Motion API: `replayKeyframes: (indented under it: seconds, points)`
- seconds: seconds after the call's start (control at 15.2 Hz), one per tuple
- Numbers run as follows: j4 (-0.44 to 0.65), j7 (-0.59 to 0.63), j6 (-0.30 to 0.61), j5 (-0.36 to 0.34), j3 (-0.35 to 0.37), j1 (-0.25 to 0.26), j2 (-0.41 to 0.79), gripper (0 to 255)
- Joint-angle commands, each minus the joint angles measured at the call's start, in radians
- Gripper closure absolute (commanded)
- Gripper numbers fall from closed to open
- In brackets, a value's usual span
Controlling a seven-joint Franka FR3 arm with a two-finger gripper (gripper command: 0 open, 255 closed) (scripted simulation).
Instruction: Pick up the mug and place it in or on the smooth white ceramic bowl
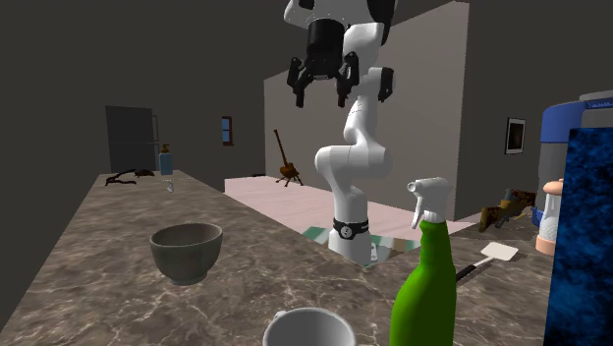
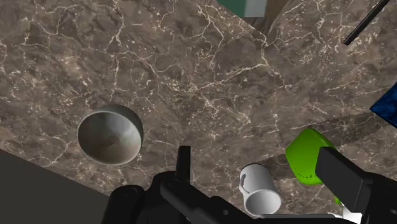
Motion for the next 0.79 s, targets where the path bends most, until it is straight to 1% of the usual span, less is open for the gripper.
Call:
replayKeyframes:
  seconds: [0.0,0.33,0.73]
  points:
    - [0.000,0.000,0.000,0.000,0.000,0.000,0.000,0]
    - [0.000,0.057,0.132,0.014,0.049,0.005,0.139,0]
    - [0.044,0.128,0.271,0.010,0.105,0.006,0.332,0]
